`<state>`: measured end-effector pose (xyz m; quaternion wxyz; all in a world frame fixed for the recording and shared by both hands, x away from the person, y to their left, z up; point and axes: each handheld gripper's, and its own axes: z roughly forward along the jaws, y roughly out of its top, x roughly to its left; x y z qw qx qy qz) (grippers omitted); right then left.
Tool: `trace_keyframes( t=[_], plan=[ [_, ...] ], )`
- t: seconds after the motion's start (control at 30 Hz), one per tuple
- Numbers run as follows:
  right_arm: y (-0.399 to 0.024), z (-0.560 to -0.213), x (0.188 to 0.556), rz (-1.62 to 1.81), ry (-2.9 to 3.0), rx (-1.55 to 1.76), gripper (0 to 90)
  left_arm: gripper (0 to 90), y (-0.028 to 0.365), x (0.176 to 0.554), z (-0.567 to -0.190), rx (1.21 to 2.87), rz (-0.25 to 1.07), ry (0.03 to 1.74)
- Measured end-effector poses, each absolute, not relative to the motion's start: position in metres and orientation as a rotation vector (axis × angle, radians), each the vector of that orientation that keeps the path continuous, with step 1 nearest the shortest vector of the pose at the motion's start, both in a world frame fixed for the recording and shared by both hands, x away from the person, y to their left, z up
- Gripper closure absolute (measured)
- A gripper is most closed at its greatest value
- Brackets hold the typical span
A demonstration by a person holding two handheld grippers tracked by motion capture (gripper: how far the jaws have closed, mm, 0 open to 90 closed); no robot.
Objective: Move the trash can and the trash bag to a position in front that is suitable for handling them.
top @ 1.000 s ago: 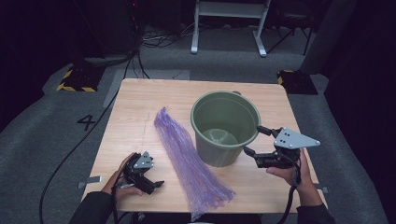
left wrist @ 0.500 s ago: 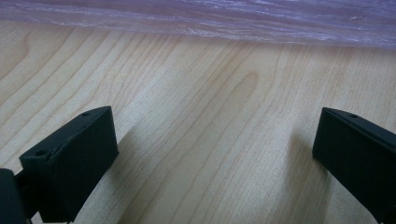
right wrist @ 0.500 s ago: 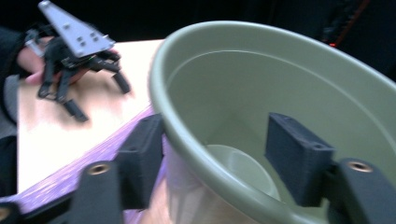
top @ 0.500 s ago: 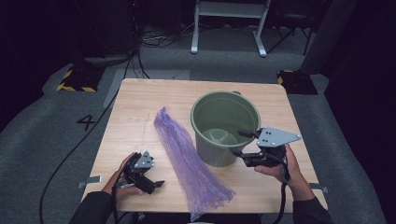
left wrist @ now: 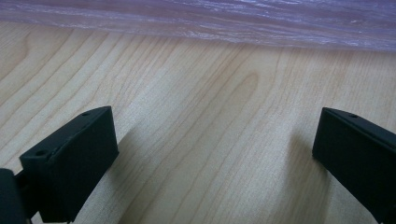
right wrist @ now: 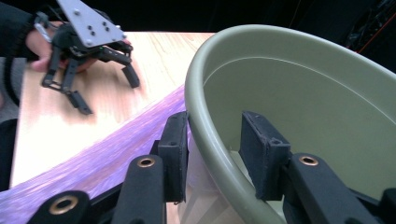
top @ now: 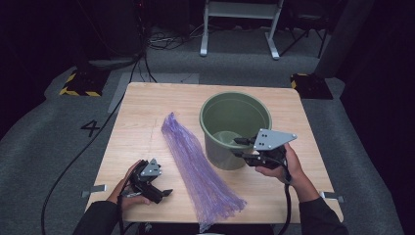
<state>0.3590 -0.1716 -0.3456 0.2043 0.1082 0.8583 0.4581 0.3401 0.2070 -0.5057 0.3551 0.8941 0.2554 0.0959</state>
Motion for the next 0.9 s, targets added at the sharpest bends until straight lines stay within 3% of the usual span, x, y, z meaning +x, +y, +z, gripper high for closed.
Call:
trace_keyframes(
  t=[0.13, 0.2, 0.33, 0.9],
  plan=[
    [-0.16, -0.351, 0.367, 1.199, 2.379, 0.331, 53.0, 0.0, 0.207, 0.34, -0.506, 2.31, 0.248, 0.661],
    [-0.158, -0.353, 0.366, 1.214, 2.354, 0.356, 40.1, 0.0, 0.207, 0.34, -0.506, 2.31, 0.248, 0.661],
    [-0.163, -0.353, 0.351, 1.251, 2.258, 0.359, 32.3, 0.0, 0.207, 0.34, -0.506, 2.309, 0.247, 0.661],
    [-0.224, -0.374, 0.304, 1.426, 2.112, 0.491, 31.5, 0.0, 0.207, 0.34, -0.506, 2.31, 0.248, 0.661]
  ],
)
